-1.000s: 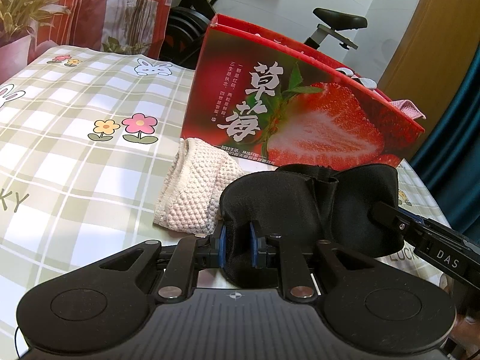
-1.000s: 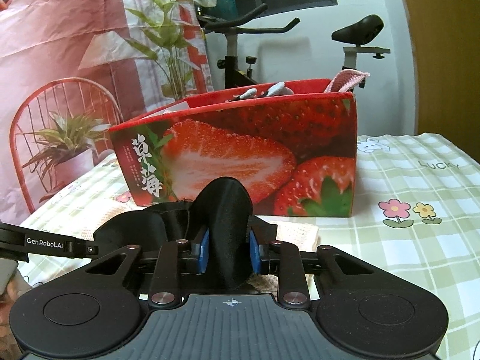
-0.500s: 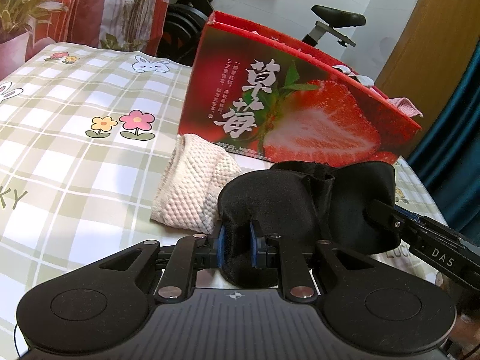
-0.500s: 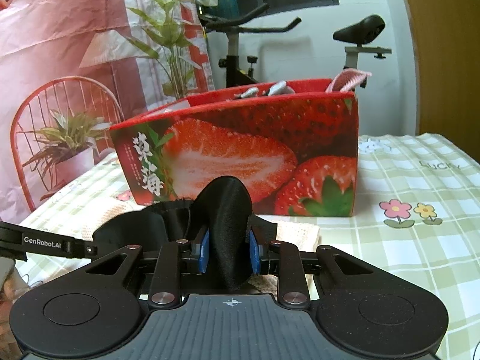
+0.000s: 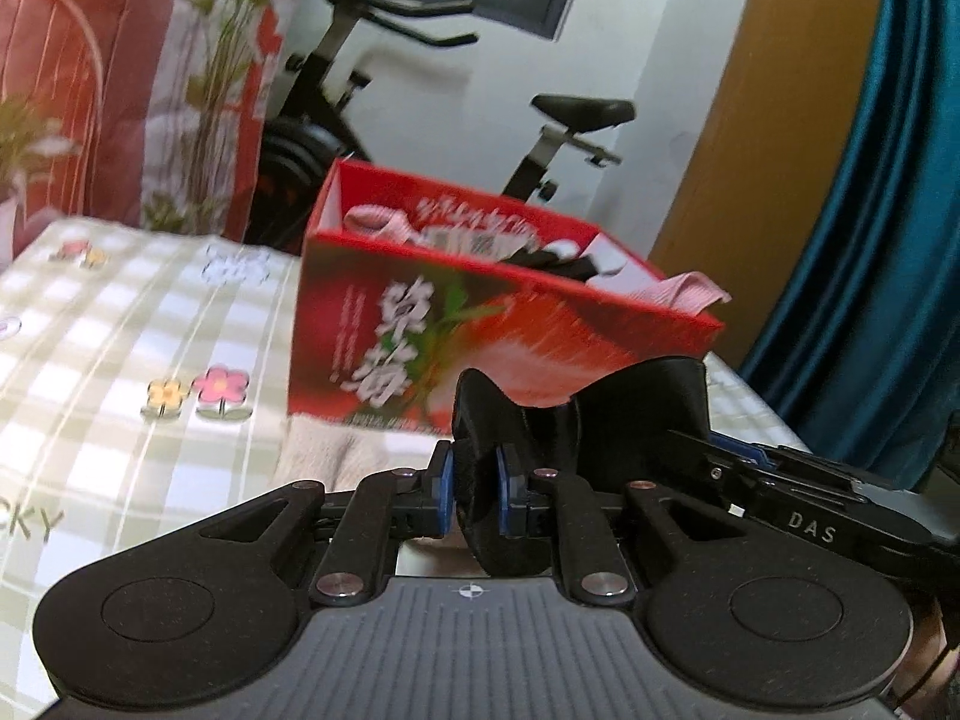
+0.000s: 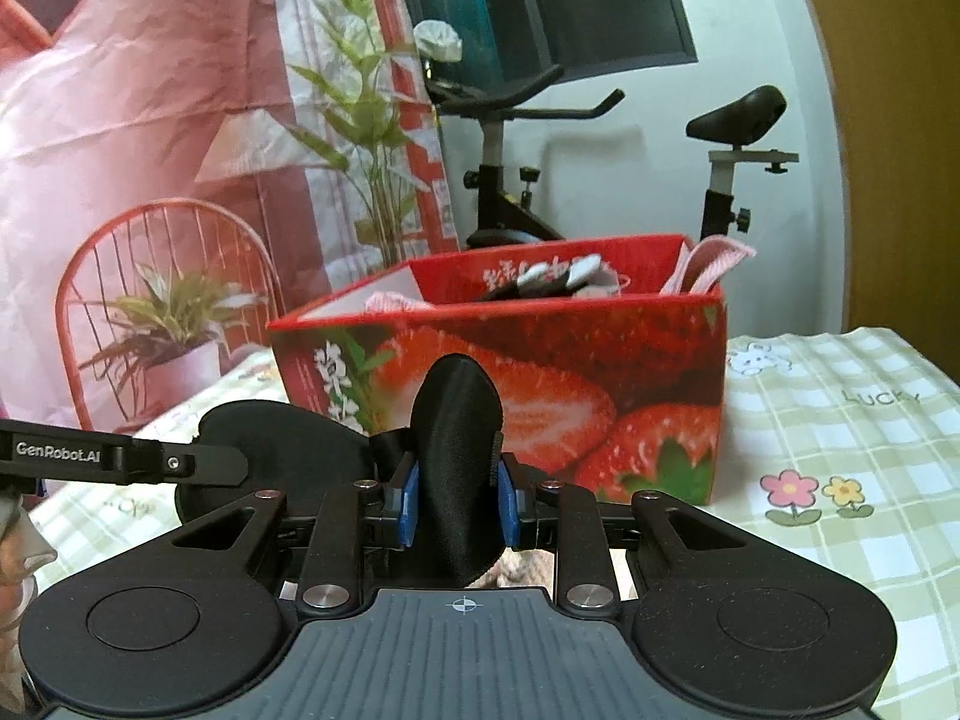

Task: Organize soft objects
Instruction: 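Lift the black eye mask with both grippers over the red box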

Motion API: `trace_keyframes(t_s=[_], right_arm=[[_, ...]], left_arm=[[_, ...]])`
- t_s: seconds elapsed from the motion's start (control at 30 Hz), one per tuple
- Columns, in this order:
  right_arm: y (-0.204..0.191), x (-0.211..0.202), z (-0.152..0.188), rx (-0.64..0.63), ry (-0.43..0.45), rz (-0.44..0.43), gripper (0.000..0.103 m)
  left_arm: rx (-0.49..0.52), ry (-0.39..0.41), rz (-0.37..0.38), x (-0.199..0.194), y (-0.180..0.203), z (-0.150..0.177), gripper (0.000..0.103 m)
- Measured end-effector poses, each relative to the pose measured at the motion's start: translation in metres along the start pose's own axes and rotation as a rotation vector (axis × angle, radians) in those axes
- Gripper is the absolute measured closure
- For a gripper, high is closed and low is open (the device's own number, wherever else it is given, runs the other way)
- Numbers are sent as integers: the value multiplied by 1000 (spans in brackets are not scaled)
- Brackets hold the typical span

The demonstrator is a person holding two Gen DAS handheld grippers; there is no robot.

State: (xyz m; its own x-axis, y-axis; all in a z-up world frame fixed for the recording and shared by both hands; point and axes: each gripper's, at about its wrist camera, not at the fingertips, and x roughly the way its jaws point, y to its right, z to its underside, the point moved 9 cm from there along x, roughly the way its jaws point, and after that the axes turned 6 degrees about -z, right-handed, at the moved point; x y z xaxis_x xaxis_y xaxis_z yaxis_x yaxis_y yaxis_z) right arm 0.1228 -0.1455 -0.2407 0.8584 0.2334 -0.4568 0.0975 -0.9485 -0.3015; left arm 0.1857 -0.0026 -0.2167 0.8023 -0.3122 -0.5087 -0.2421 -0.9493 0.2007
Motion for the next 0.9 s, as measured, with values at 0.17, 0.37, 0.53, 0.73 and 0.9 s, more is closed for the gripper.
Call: trace_keyframes(t_s=[0.17,0.37,0.53,0.73,0.9], right_arm=[[-5,-12,-27,-67,61,-6,79],[-9,-16,-83,-93,138,-36,79],[3,0,-129,-87,154,-9,79],[29,50,-159,-36,87,48,79],[56,92,-145,71,-52,98,79]], left_arm=[[19,63,13,-14,4,-20,88],[28,166,29,-26,10,-71,88],[38,187,39,-5,18,-112,88],[33,131,33,39,24,-143,88],[34,3,2,90,21,-143,88]])
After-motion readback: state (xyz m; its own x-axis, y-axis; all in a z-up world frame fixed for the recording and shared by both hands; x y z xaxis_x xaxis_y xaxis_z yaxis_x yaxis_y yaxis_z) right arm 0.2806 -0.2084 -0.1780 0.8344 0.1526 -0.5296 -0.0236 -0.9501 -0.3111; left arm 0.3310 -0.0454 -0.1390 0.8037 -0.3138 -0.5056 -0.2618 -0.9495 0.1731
